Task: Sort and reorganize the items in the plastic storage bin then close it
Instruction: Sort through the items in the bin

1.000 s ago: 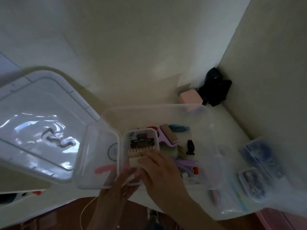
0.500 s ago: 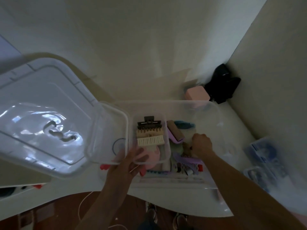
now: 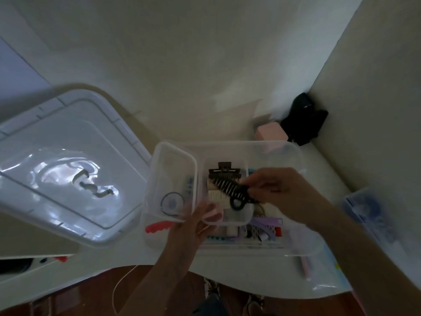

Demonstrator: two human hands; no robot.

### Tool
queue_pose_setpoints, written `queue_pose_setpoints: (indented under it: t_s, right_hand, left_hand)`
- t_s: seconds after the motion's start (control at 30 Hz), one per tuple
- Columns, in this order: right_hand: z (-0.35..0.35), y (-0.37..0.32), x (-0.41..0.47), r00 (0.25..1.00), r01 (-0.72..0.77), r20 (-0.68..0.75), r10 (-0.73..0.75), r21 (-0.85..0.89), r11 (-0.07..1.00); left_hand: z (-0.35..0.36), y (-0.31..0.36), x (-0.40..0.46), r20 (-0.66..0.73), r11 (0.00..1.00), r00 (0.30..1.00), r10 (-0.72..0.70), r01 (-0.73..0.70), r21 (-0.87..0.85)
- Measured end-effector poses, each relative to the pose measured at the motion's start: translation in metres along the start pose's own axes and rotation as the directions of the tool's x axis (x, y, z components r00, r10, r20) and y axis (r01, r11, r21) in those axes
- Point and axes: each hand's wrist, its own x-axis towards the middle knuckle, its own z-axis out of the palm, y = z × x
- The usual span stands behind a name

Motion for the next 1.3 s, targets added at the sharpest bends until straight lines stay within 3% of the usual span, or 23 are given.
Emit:
queue_pose_setpoints:
  t_s: [0.07, 0.13, 0.37, 0.43, 0.57, 0.77, 0.87, 1.07, 1.3]
  right_hand:
    - [0.014, 0.001, 0.000, 0.998, 0.066, 0.011, -0.065, -0.260, 0.963]
    - [0.021, -0.001, 0.000, 0.995, 0.096, 0.011, -0.101, -0.408, 0.908]
    - [0.023, 0.003, 0.003, 0.992, 0.127, 0.097, -0.086, -0.586, 0.800]
    - [0.024, 0.005, 0.002, 0.998, 0.057, 0.037, -0.044, -0.536, 0.842]
    - [0.030, 0.002, 0.001, 0.989, -0.072, -0.143, 0.042, -0.210, 0.975]
    - [0.065, 0.005, 0.015, 0.926, -0.166, -0.336, 0.170, 0.043, 0.985]
    - [0.082, 0.005, 0.025, 0.894, -0.194, -0.404, 0.193, 0.039, 0.980]
    - [0.098, 0.003, 0.026, 0.893, -0.267, -0.418, 0.166, -0.195, 0.944]
    - [0.090, -0.001, 0.019, 0.852, -0.195, -0.523, -0.008, -0.331, 0.923]
  left_hand:
    - [0.002, -0.001, -0.003, -0.017, 1.000, 1.000, -0.005, 0.004, -0.028]
    - [0.002, -0.002, -0.005, -0.025, 0.999, 1.000, -0.008, 0.007, -0.042]
    - [0.000, -0.008, -0.009, 0.006, 0.995, 1.000, -0.007, 0.008, -0.096]
    - [0.000, -0.007, -0.010, 0.020, 0.996, 1.000, 0.014, -0.012, -0.094]
    - [0.001, -0.008, -0.010, 0.034, 0.994, 0.999, 0.017, -0.013, -0.112]
    - [0.004, -0.012, -0.006, -0.015, 0.993, 1.000, 0.019, -0.021, -0.116]
    - [0.006, -0.015, -0.007, -0.046, 0.993, 0.999, 0.013, -0.018, -0.120]
    - [0.001, -0.018, -0.006, -0.053, 0.994, 0.998, 0.033, -0.038, -0.105]
    - [-0.005, -0.013, -0.002, -0.031, 0.991, 0.996, 0.079, -0.082, -0.101]
